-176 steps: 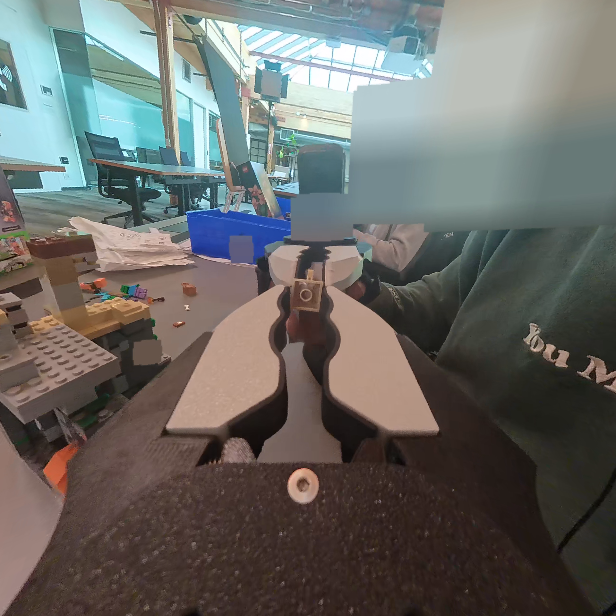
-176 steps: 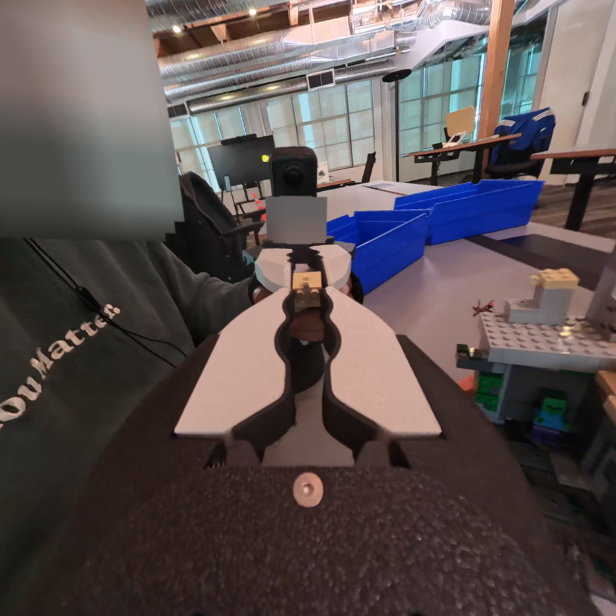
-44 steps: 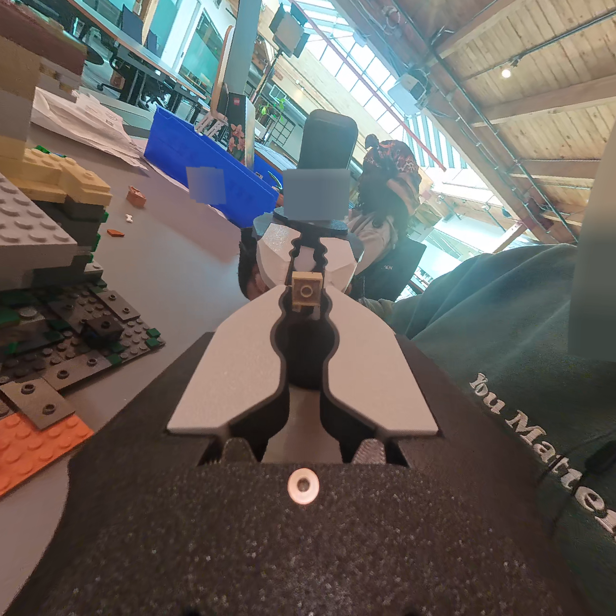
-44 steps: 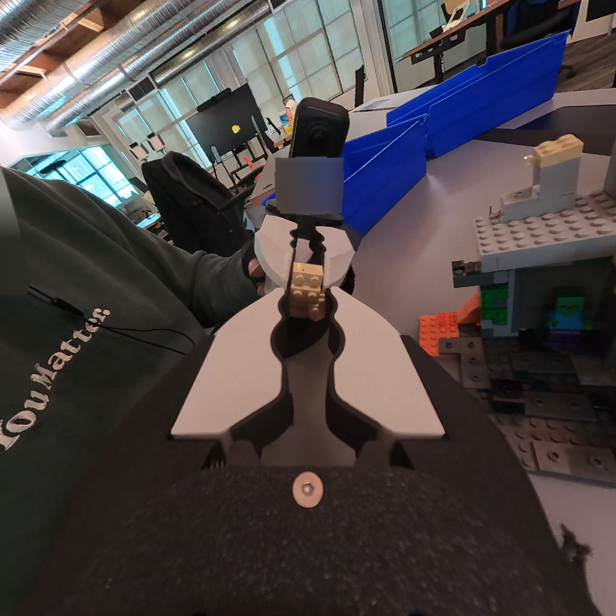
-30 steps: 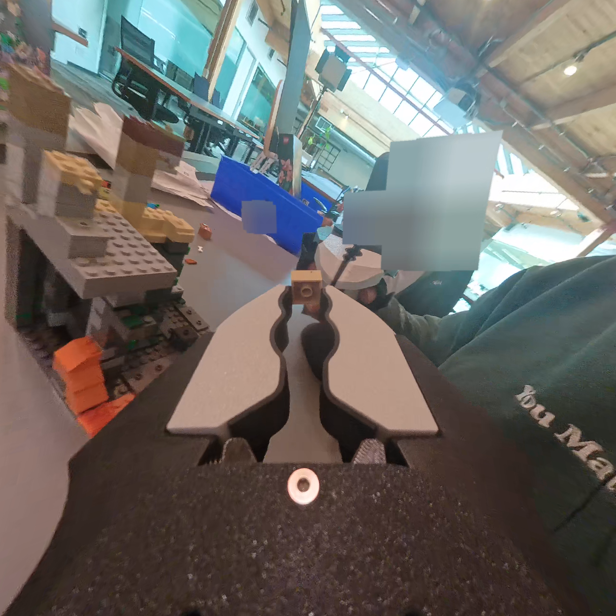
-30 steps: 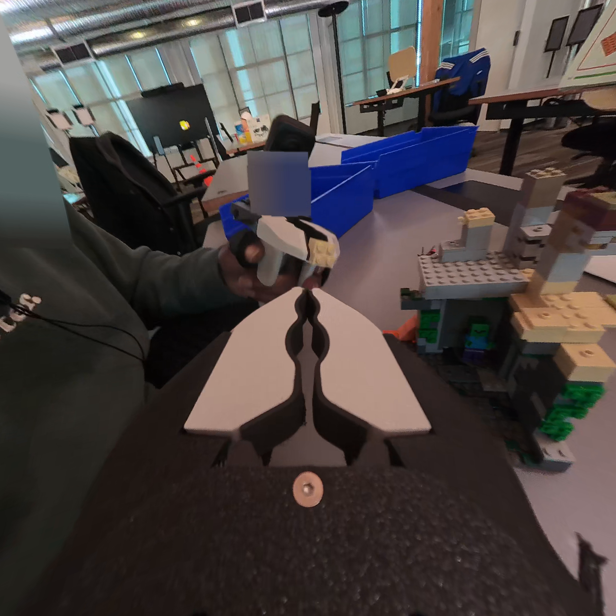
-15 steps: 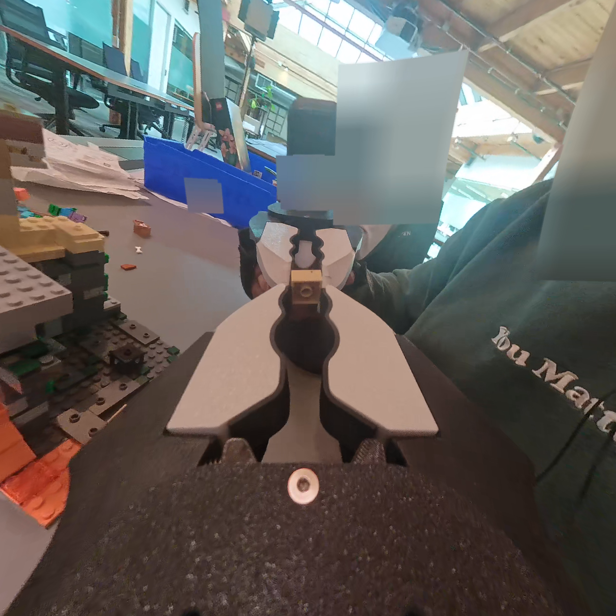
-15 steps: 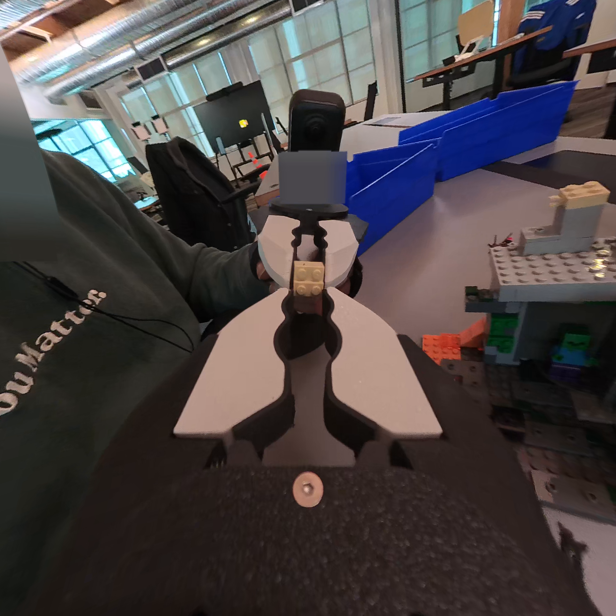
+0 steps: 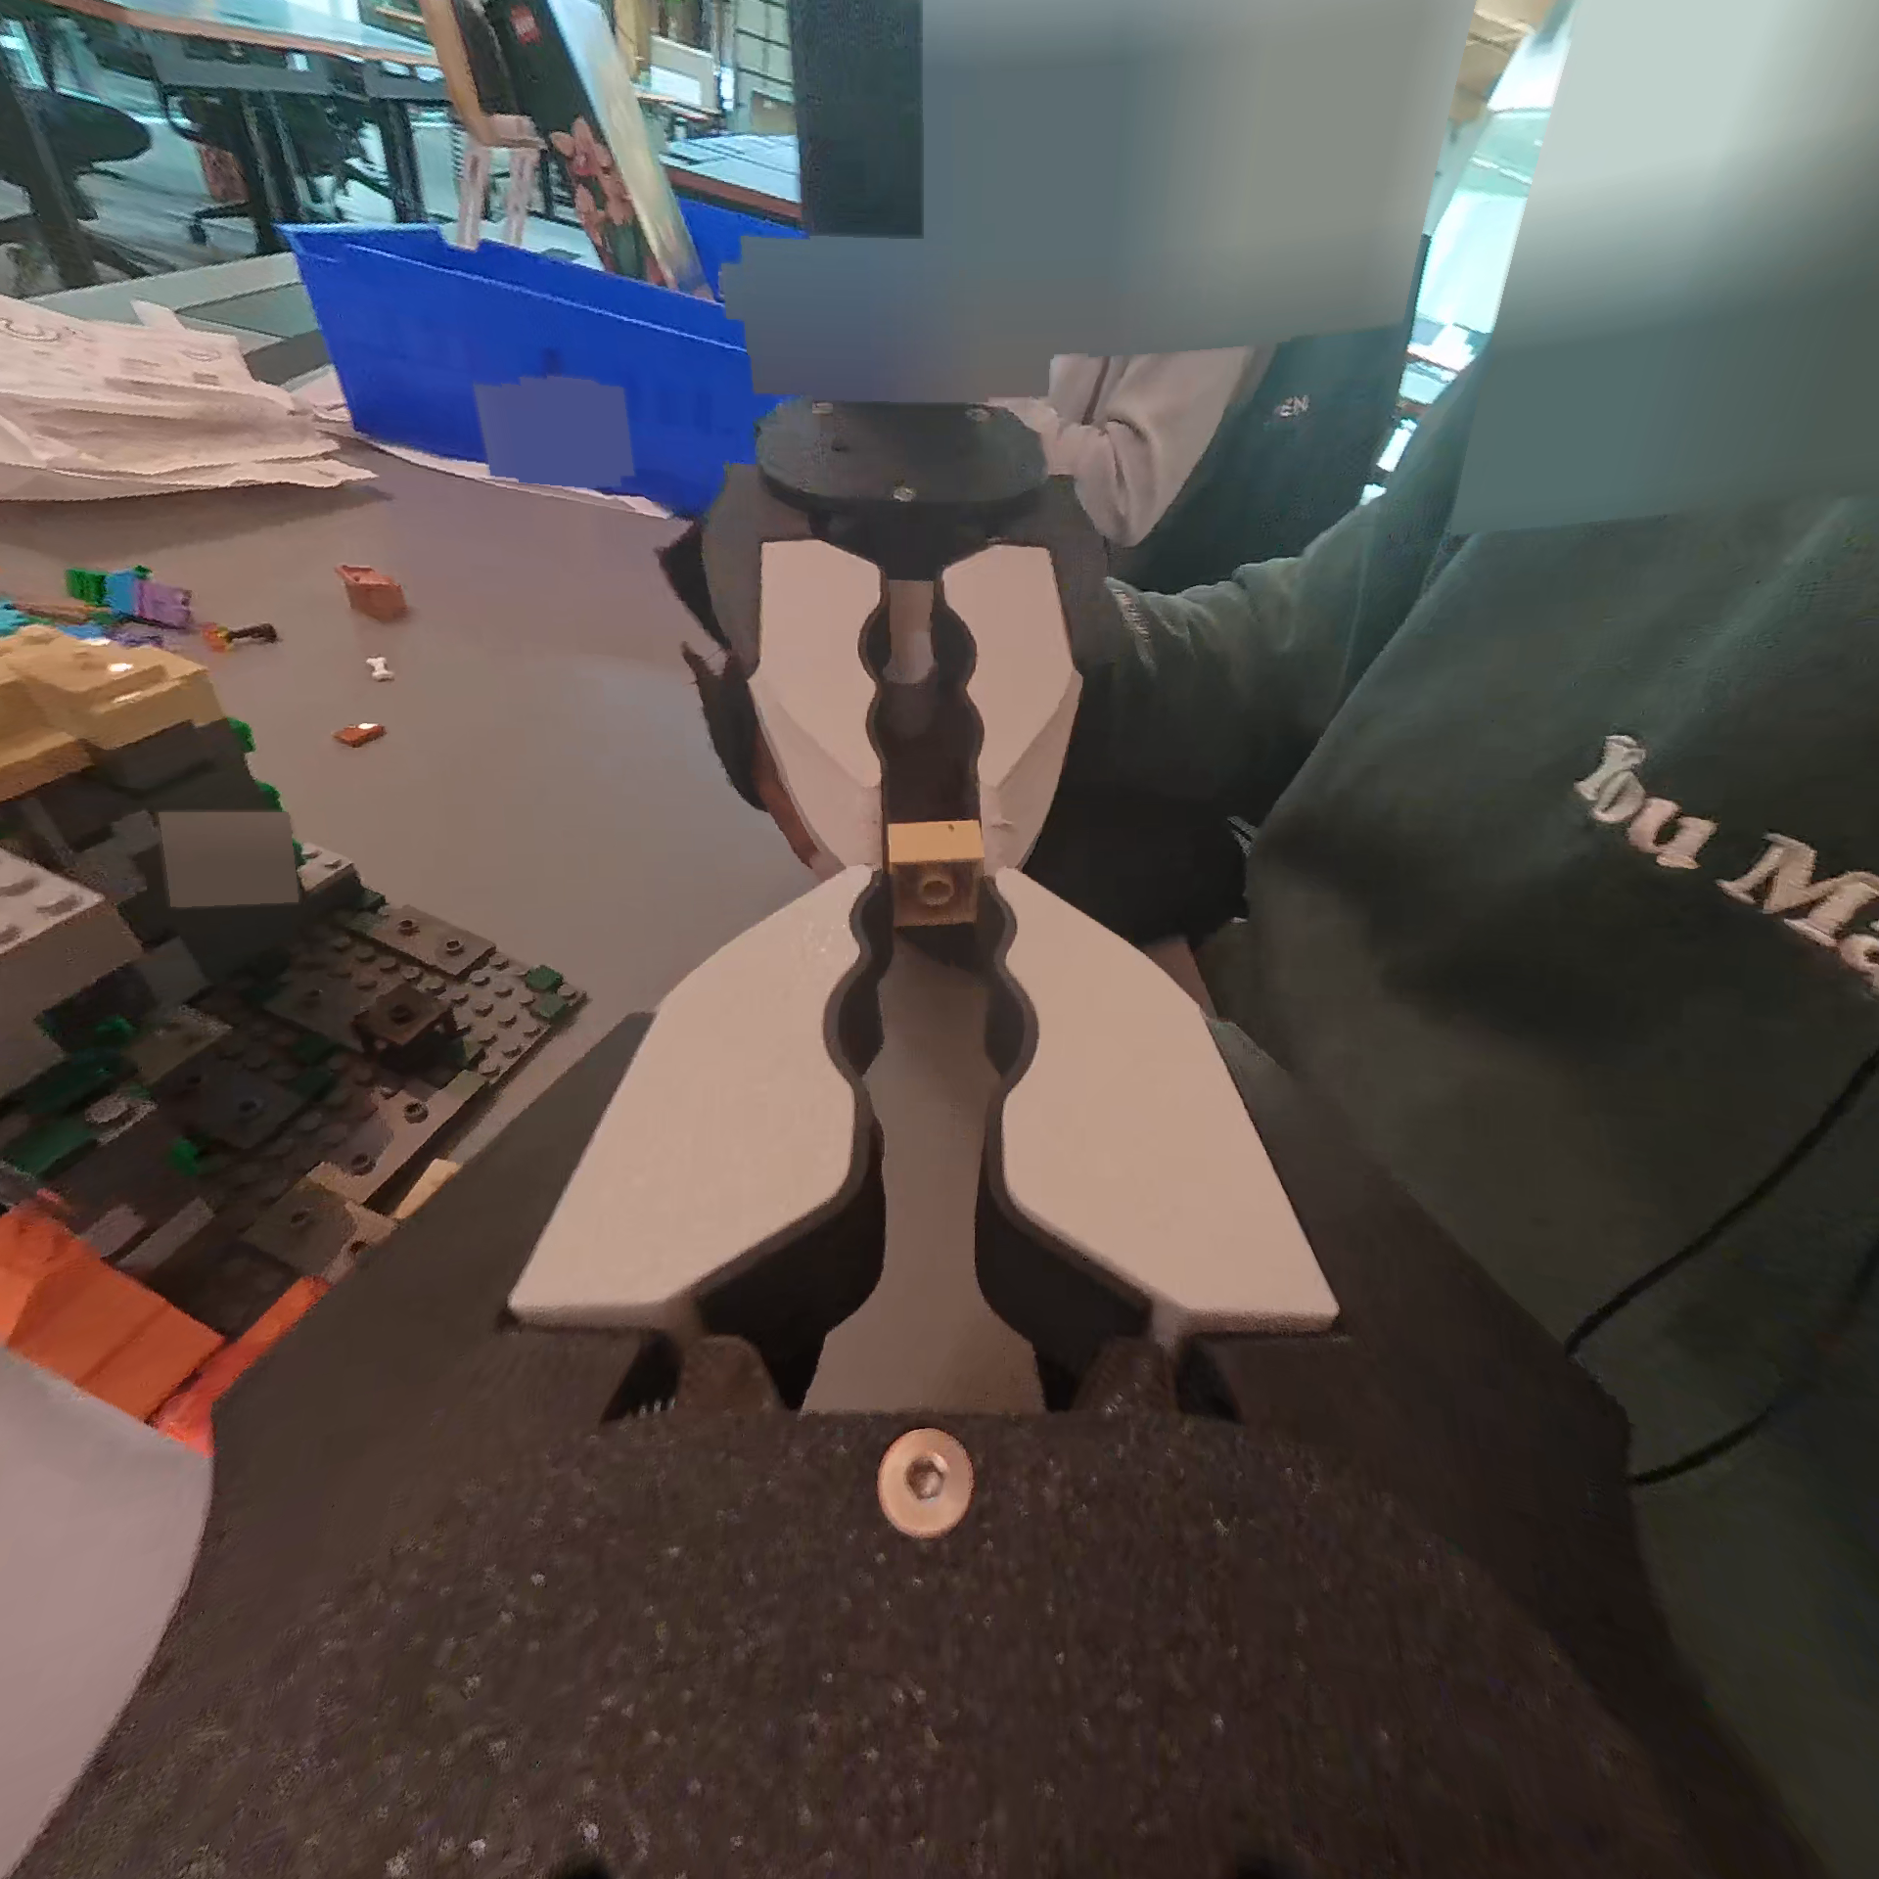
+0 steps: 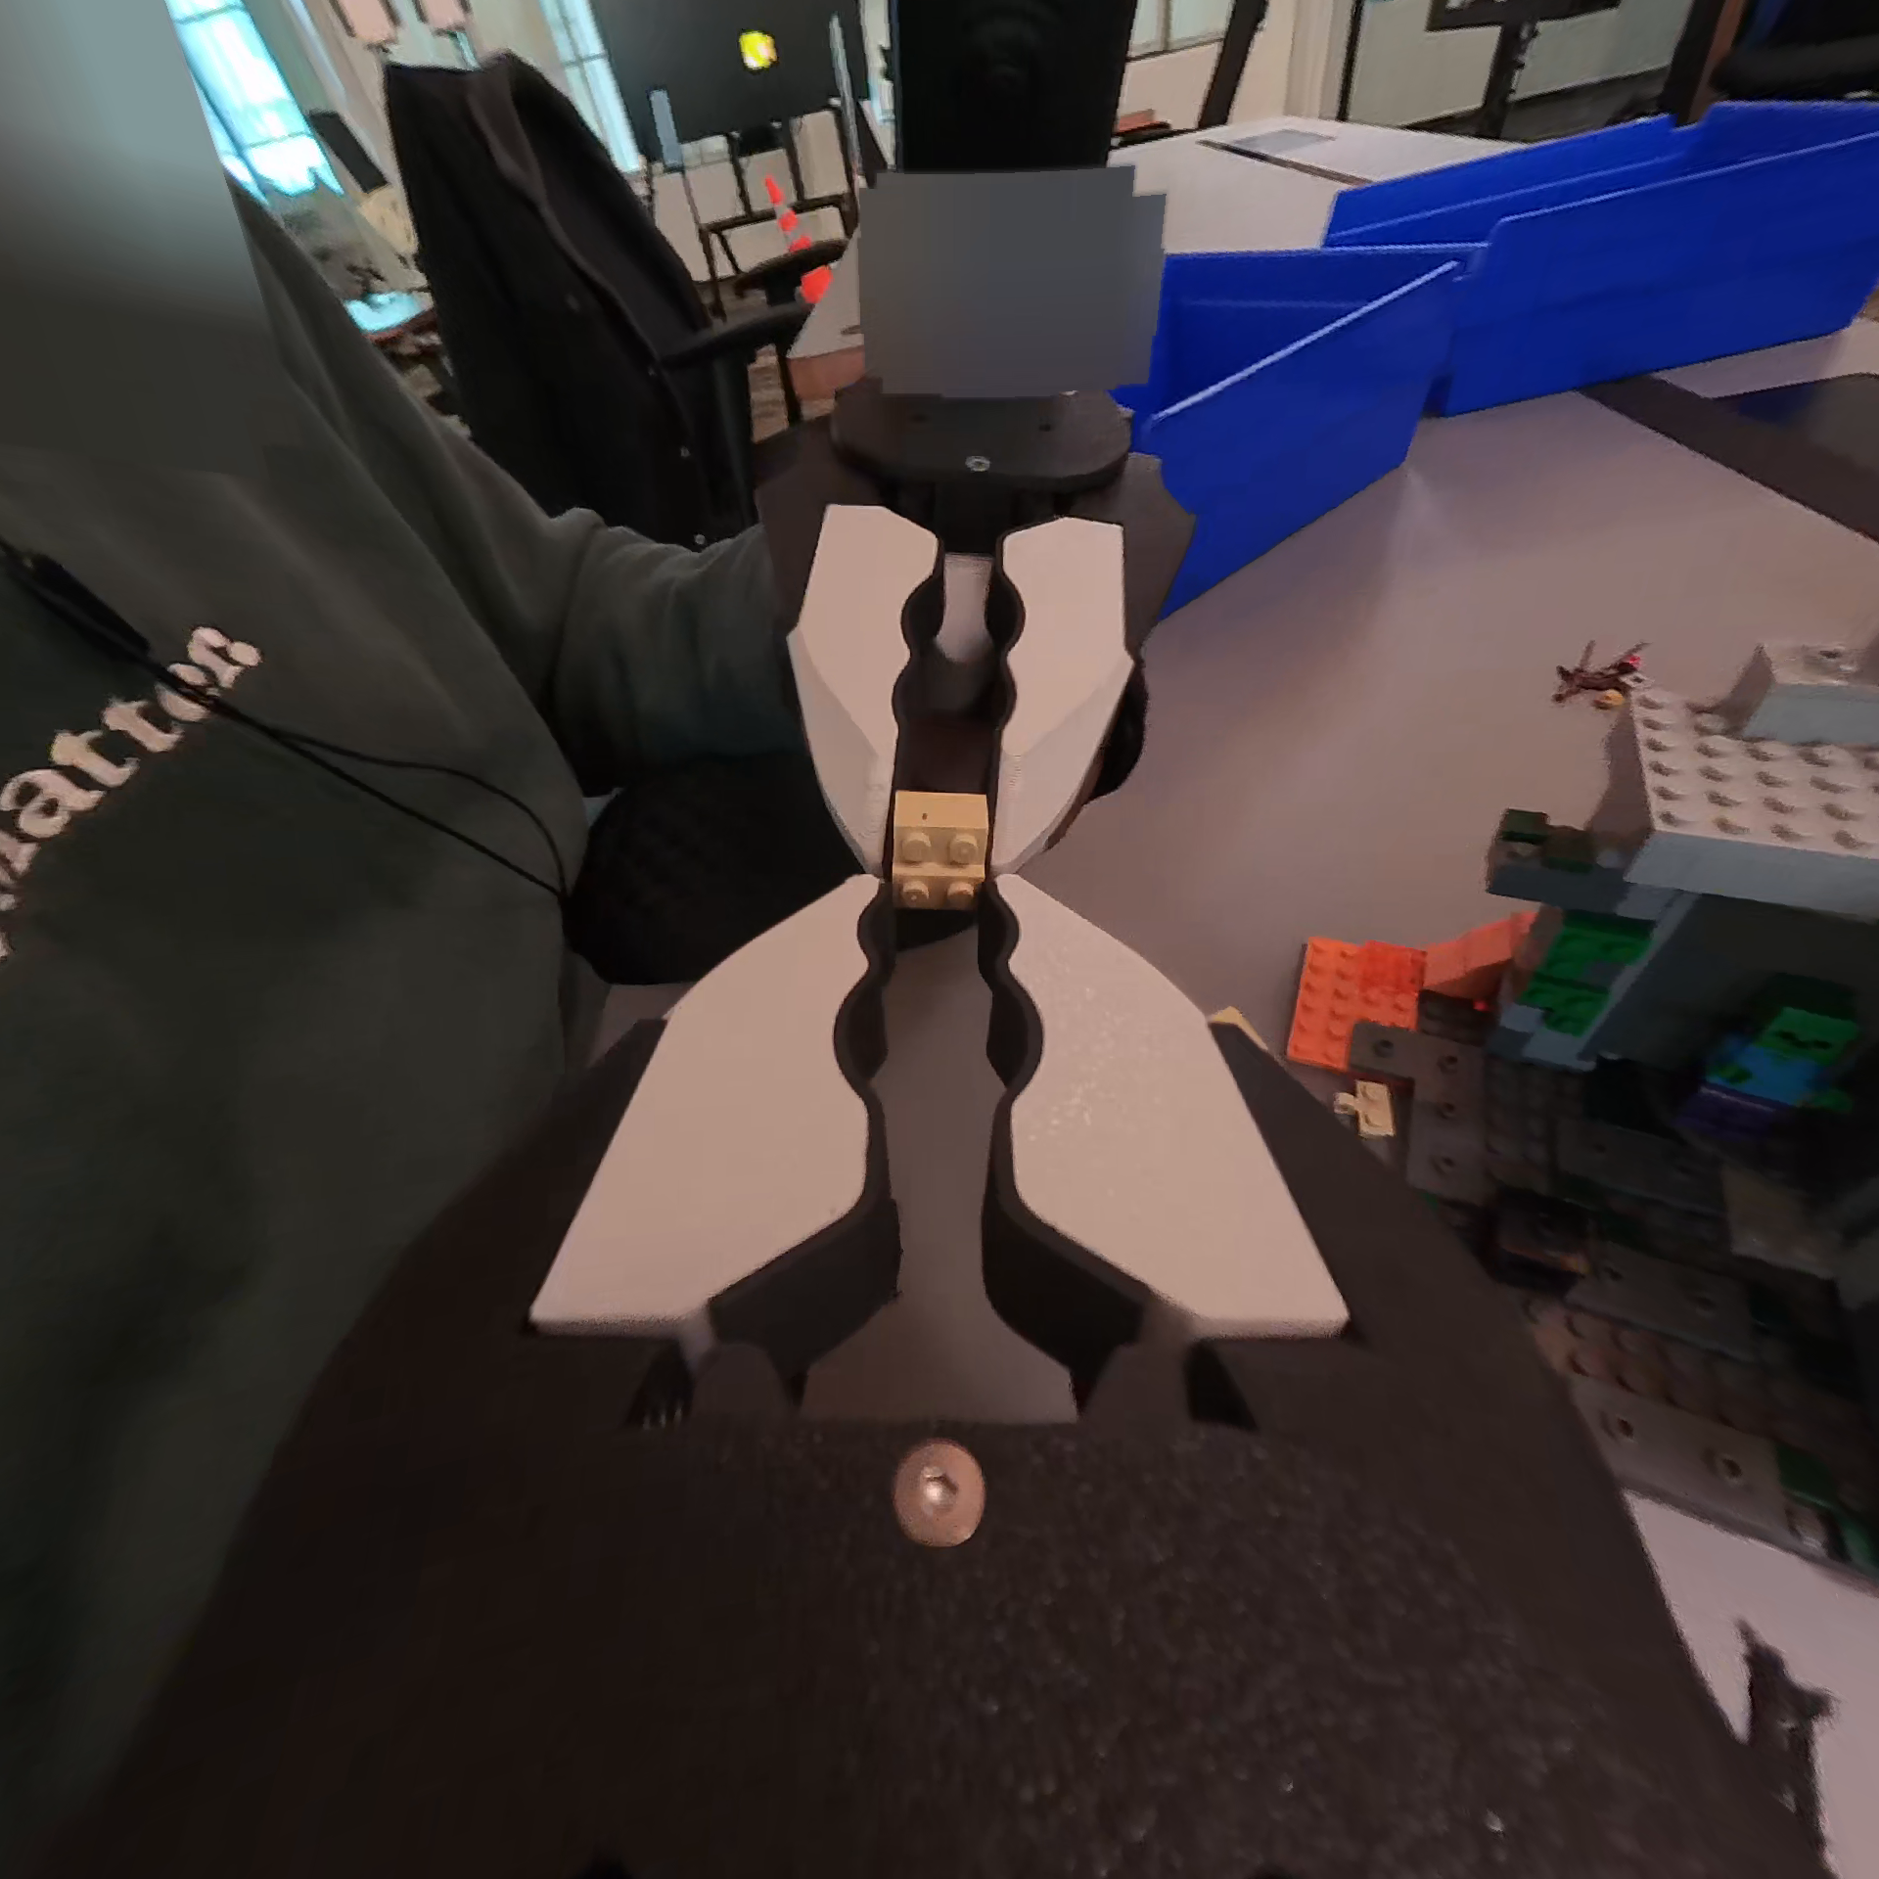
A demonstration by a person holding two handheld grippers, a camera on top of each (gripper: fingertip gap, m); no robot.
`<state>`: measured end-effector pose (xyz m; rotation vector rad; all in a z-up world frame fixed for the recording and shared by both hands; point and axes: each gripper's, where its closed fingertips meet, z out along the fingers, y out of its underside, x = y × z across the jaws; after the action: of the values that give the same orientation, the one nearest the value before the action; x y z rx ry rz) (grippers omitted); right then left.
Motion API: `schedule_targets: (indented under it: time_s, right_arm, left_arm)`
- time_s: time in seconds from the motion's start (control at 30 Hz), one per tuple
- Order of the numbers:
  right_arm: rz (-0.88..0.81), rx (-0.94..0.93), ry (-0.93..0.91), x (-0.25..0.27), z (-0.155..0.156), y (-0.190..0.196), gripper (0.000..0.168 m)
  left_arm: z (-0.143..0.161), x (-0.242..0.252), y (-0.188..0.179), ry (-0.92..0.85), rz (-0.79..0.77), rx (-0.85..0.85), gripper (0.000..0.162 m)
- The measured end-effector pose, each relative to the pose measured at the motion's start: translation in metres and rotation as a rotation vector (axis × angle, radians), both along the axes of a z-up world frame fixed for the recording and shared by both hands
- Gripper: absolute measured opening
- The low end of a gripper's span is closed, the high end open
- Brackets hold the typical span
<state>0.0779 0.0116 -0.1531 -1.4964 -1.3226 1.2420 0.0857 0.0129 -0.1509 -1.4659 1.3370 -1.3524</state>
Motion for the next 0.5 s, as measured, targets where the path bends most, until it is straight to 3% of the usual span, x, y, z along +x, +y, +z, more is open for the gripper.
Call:
schedule_targets:
  time_s: [0.13,0.27,0.43,0.5]
  right_arm:
    - [0.160,-0.100,0.107,0.005,0.010,-0.017,0.015]
    - [0.158,-0.116,0.092,0.008,0.002,-0.012,0.015]
    - [0.005,0.087,-0.170,0.000,-0.041,0.005,0.016]
    - [-0.027,0.123,-0.231,-0.004,-0.050,0.008,0.031]
  left_arm:
    - [0.005,-0.004,-0.017,-0.036,-0.131,-0.041,0.016]
    - [0.002,-0.011,-0.015,-0.044,-0.139,-0.068,0.016]
    - [-0.004,-0.008,-0.008,-0.009,-0.096,-0.047,0.016]
    - [-0.009,-0.008,-0.005,0.004,-0.080,-0.056,0.016]
